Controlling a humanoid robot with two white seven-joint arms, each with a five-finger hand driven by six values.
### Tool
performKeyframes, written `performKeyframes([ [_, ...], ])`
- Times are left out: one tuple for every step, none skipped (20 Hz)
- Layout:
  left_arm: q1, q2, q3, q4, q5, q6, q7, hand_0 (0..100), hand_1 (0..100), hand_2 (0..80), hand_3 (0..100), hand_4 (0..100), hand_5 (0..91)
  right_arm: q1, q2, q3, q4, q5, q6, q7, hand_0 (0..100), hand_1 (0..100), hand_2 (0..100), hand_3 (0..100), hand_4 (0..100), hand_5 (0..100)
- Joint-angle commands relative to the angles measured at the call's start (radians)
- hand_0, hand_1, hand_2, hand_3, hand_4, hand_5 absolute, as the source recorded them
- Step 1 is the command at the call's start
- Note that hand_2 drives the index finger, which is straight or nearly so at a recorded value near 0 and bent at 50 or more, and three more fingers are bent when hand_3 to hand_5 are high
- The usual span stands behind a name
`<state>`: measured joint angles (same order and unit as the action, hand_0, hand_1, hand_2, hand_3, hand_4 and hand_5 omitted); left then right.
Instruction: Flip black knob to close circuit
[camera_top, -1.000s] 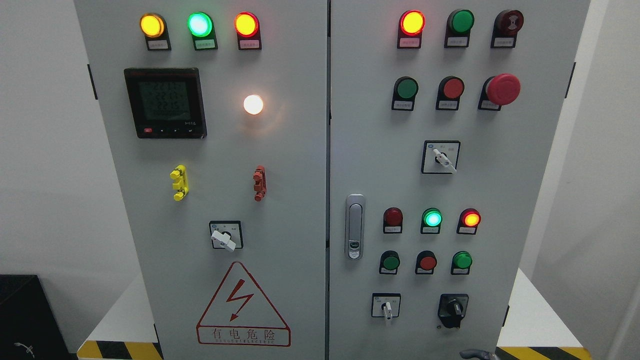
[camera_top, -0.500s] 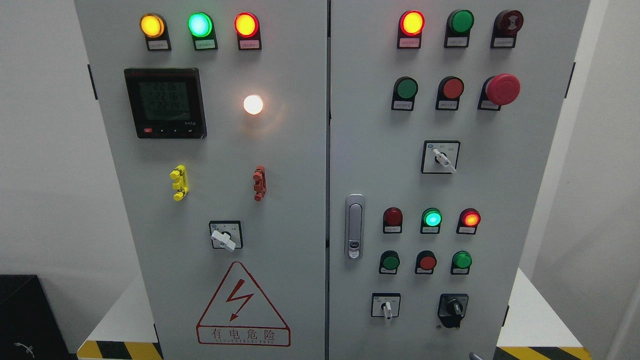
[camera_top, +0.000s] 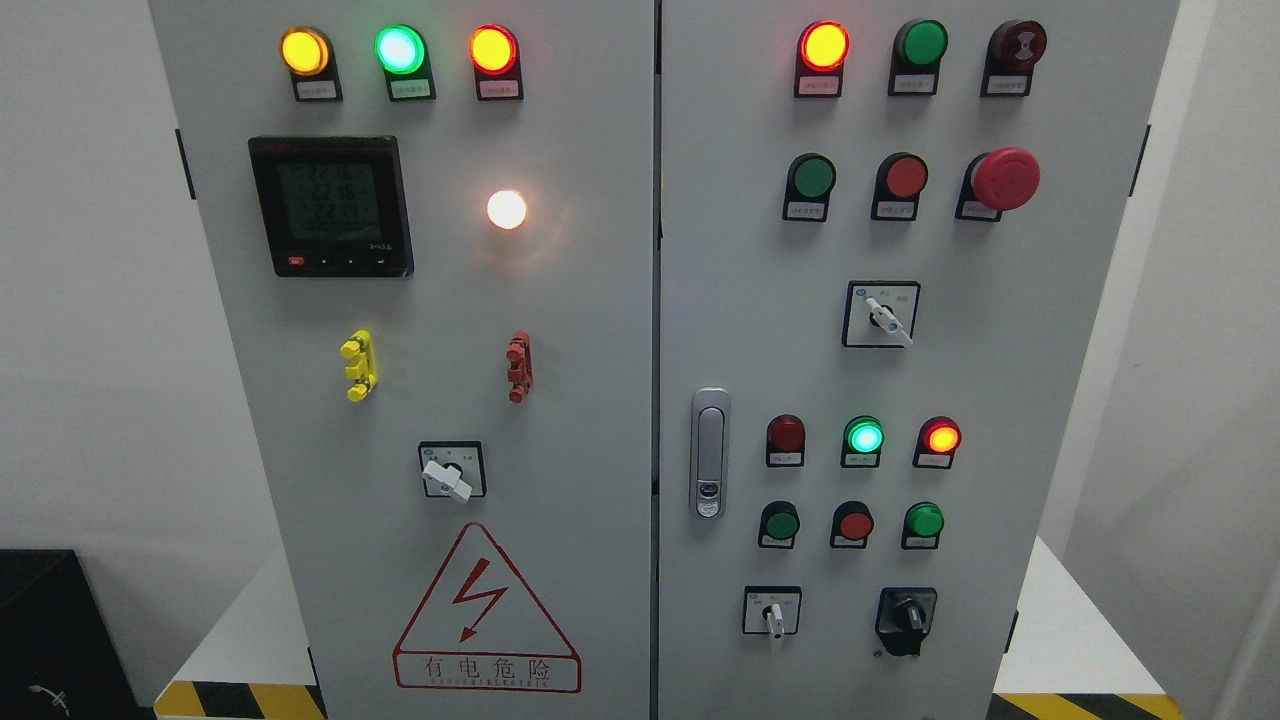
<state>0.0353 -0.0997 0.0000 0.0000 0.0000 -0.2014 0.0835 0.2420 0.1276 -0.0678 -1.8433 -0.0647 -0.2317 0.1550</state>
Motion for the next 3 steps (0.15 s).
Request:
performKeyframes([
  [0.000, 0.000, -0.021, 0.021, -0.020, 0.000, -0.001, 12, 56, 0.0, 0, 0, 0.0, 0.008, -0.002, 0.006, -0.008, -0.023, -0.003, 0.001, 0, 8, 0, 0, 0, 0],
  [0.000, 0.000, -0.022, 0.021, -0.021, -0.001, -0.001, 12, 56, 0.0, 0, 0, 0.0, 0.008, -0.002, 0.006, -0.010, -0.026, -0.003, 0.001, 0, 8, 0, 0, 0, 0],
  [0.000, 0.000, -0.022, 0.021, -0.021, 0.000, -0.001, 12, 56, 0.0, 0, 0, 0.0, 0.008, -0.002, 0.006, -0.008, -0.026, -0.003, 0.001, 0, 8, 0, 0, 0, 0],
])
